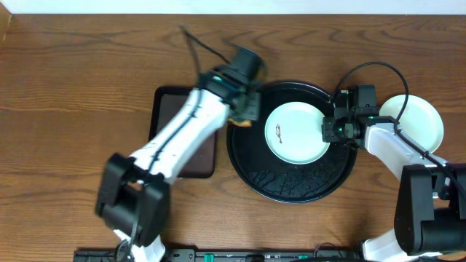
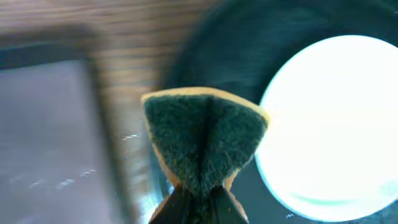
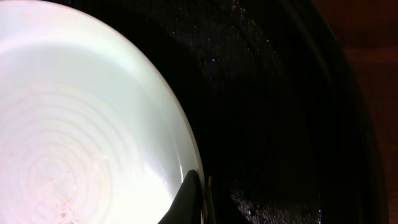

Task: Clean dirty plates on tray and stack at the side
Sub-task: 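Carry the sponge with left gripper onto the held pale green plate, then scrub the plate's red stain with the sponge in left gripper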

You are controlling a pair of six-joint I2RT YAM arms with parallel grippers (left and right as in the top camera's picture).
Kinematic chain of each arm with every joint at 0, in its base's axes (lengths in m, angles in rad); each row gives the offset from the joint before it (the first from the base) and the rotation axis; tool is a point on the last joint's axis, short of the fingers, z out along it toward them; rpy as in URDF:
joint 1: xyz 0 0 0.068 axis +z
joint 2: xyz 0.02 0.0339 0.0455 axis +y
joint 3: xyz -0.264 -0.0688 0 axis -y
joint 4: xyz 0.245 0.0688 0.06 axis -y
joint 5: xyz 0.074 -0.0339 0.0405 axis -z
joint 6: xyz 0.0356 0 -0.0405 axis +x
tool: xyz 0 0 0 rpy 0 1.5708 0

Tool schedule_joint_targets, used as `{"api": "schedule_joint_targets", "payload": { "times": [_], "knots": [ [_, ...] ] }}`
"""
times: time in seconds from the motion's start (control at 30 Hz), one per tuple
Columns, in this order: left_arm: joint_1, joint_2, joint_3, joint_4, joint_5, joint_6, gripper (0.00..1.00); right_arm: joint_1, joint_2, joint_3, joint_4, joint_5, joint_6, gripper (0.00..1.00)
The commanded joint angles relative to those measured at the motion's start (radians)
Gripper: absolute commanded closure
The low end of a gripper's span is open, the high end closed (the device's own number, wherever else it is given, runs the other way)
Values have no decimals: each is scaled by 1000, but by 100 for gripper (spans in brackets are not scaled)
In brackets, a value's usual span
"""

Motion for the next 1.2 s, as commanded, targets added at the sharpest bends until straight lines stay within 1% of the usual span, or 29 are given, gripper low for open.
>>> {"api": "schedule_joint_targets", "payload": {
  "times": [0.0, 0.13, 0.27, 0.43, 0.53, 0.6, 0.93, 1.07, 1.17],
  "knots": [
    [-77, 68, 14, 56, 6, -27, 92, 2, -9, -5, -1, 2, 3, 99],
    [-130, 134, 14, 142, 6, -27, 93, 2, -9, -5, -1, 2, 3, 99],
    [-157, 178, 14, 230, 6, -19, 93, 2, -9, -5, -2, 2, 4, 99],
    [-171, 220, 14, 273, -11, -11, 93, 2, -9, -5, -5, 2, 4, 99],
    [-170, 239, 14, 272, -65, -11, 93, 2, -9, -5, -5, 2, 4, 99],
    [-170, 248, 10, 272, -66, 4, 93, 2, -9, -5, -5, 2, 4, 99],
    [-171, 311, -16, 268, -53, 3, 92, 2, -9, -5, -5, 2, 4, 99],
    [-178, 353, -16, 266, 19, 3, 92, 2, -9, -5, -5, 2, 4, 99],
    [-188, 368, -17, 236, 77, 3, 92, 2, -9, -5, -5, 2, 4, 99]
  ]
}}
